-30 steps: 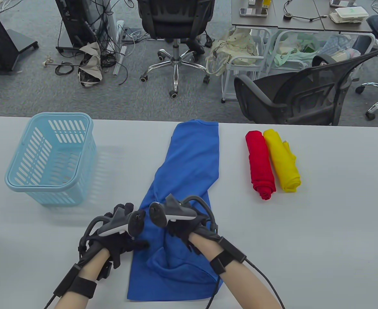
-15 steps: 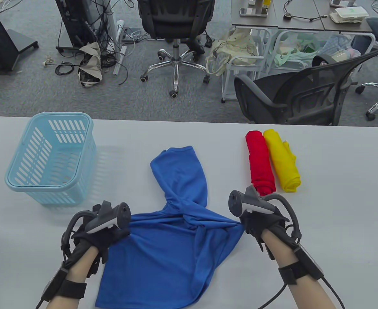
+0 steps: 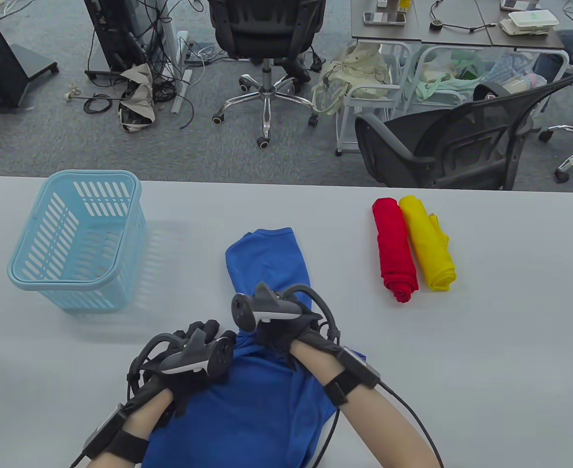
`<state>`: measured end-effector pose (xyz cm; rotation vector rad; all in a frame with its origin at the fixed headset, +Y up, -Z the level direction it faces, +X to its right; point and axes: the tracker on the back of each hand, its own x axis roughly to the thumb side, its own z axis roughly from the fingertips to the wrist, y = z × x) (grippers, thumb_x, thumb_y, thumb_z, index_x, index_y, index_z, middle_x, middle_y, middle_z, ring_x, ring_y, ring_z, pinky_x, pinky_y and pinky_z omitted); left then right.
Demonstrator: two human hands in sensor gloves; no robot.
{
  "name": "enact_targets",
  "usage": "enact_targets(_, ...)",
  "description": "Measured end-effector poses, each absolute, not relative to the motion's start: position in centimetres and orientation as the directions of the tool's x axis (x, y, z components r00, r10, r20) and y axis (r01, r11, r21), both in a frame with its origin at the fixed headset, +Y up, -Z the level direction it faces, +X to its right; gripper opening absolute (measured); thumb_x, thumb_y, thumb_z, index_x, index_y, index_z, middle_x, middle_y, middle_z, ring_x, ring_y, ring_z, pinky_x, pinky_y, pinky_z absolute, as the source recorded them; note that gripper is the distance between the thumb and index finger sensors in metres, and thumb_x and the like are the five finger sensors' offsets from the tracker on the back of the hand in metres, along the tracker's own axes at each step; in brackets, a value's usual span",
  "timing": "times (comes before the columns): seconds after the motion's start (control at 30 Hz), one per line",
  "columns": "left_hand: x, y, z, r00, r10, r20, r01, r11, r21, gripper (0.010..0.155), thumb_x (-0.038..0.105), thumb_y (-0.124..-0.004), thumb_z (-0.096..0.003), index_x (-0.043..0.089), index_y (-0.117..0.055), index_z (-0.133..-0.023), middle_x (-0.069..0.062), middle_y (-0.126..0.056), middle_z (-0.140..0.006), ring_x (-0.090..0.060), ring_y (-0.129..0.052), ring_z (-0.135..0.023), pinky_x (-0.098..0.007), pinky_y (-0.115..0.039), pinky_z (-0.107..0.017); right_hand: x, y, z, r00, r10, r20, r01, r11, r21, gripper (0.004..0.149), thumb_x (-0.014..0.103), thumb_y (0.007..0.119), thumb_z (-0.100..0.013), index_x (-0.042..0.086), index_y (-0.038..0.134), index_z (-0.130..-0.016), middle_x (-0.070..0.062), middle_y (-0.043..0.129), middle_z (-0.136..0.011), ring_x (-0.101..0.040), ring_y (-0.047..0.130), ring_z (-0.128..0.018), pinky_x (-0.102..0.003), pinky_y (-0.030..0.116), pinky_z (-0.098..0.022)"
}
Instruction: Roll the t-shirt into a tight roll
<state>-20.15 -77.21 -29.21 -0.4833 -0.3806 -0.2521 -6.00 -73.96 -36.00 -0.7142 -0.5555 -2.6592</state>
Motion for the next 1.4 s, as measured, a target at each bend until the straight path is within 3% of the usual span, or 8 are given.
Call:
enact_targets(0.27,-23.5,-77.8,-30.7,0.946,-0.181,0.268,0.286,0.854,-0.435,0.062,0.050,-0.043,-0.0553,0.038,-0.023,-0.112,-0.017,-0.010,-0.122,-0.049,-0.017,-0.110,-0.066,-0.042,-0.078,-0.4,-69.3,-38.8,-0.925,-0.139,0.353,0.232,-0.943,0.237,0.040,0.035,0.064,-0.064,0.029,0.062,-0.104,-0.005,0.075,-0.099,-0.020,0.088,-0.073,-0.047,0.070,-0.061)
enact_targets(0.47,-26.8,-77.7,-31.6,0.986,-0.150,0.076,0.165,0.779,-0.605,0.070,0.049,-0.040,-0.0558,0.023,-0.011,-0.114,-0.023,0.002,-0.117,-0.054,-0.004,-0.104,-0.067,-0.036,-0.078,12.6,-66.1,-39.9,-0.989,0.104,-0.108,-0.123,-0.973,0.193,0.041,0.041,0.058,-0.067,0.020,0.065,-0.101,-0.006,0.083,-0.089,-0.019,0.094,-0.064,-0.045,0.075,-0.056)
enact_targets(0.6,-27.7,-77.1,-31.1,0.978,-0.210,0.006,0.163,0.736,-0.657,0.074,0.048,-0.043,-0.0560,0.015,-0.012,-0.114,-0.024,0.000,-0.118,-0.055,-0.007,-0.104,-0.067,-0.037,-0.078,17.6,-67.7,-38.8,-0.947,-0.116,-0.301,0.015,-0.948,0.319,0.049,0.051,0.057,-0.064,0.017,0.079,-0.092,-0.005,0.093,-0.076,-0.018,0.101,-0.050,-0.043,0.080,-0.046)
enact_targets(0.77,-24.0,-75.4,-30.1,0.925,-0.350,0.148,0.378,0.816,-0.437,0.076,0.048,-0.047,-0.0573,0.016,-0.007,-0.114,-0.024,0.007,-0.115,-0.054,-0.003,-0.105,-0.066,-0.036,-0.079,17.4,-68.0,-37.3,-0.939,-0.200,-0.280,0.107,-0.943,0.315,0.052,0.052,0.059,-0.063,0.018,0.072,-0.100,-0.007,0.088,-0.088,-0.020,0.099,-0.059,-0.044,0.078,-0.050)
enact_targets(0.97,-19.3,-77.1,-29.9,0.903,-0.056,0.426,0.249,0.876,-0.413,0.071,0.056,-0.038,-0.0538,0.029,-0.008,-0.113,-0.014,-0.008,-0.123,-0.045,-0.018,-0.113,-0.065,-0.040,-0.080,12.4,-68.3,-37.2,-1.000,-0.026,0.001,0.024,-0.937,0.348,0.053,0.040,0.058,-0.065,0.021,0.052,-0.114,-0.012,0.061,-0.116,-0.036,0.075,-0.100,-0.053,0.064,-0.068)
enact_targets(1.07,-20.1,-78.5,-30.5,0.930,-0.083,0.359,0.267,0.822,-0.502,0.070,0.057,-0.035,-0.0521,0.031,-0.003,-0.109,-0.011,-0.002,-0.120,-0.042,-0.015,-0.112,-0.065,-0.033,-0.079,10.4,-70.1,-37.9,-0.999,0.011,0.034,0.004,-0.907,0.420,0.056,0.036,0.058,-0.065,0.019,0.045,-0.117,-0.015,0.051,-0.120,-0.042,0.061,-0.109,-0.056,0.058,-0.072)
enact_targets(1.2,-22.2,-76.6,-30.9,0.948,-0.255,0.193,0.318,0.814,-0.486,0.071,0.058,-0.037,-0.0524,0.026,-0.025,-0.115,-0.017,-0.035,-0.123,-0.045,-0.052,-0.111,-0.060,-0.059,-0.076,9.0,-73.5,-39.0,-0.993,0.022,0.114,0.046,-0.830,0.555,0.059,0.037,0.054,-0.065,0.020,0.035,-0.119,-0.015,0.036,-0.123,-0.045,0.038,-0.115,-0.060,0.044,-0.075)
enact_targets(1.4,-23.5,-75.7,-30.7,0.907,-0.407,0.107,0.408,0.786,-0.465,0.073,0.059,-0.035,-0.0519,0.023,-0.036,-0.115,-0.020,-0.064,-0.115,-0.036,-0.084,-0.093,-0.052,-0.072,-0.070,9.0,-74.1,-40.0,-0.995,-0.104,-0.005,0.085,-0.844,0.530,0.060,0.042,0.047,-0.065,0.016,0.036,-0.118,-0.017,0.039,-0.121,-0.045,0.044,-0.114,-0.061,0.048,-0.074)
